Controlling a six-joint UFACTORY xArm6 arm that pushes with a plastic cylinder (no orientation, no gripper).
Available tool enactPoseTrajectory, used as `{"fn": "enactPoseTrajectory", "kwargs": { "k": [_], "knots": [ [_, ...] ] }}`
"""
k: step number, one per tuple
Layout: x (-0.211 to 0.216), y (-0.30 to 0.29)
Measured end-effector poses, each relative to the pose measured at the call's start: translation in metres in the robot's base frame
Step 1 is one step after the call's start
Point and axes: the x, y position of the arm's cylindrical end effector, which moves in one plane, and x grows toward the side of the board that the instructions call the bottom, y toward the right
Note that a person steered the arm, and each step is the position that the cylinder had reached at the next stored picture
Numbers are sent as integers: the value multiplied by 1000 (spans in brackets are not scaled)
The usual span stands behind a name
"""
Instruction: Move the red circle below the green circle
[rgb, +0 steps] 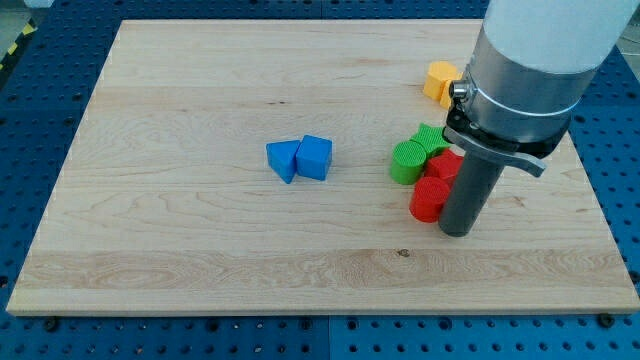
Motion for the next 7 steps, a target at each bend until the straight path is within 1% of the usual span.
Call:
{"fn": "enactPoseTrajectory", "kwargs": {
  "k": [3, 5, 6, 7],
  "knots": [
    [-1, 2],
    [-22, -1],
    [-23, 1],
    [1, 10]
  ]
}}
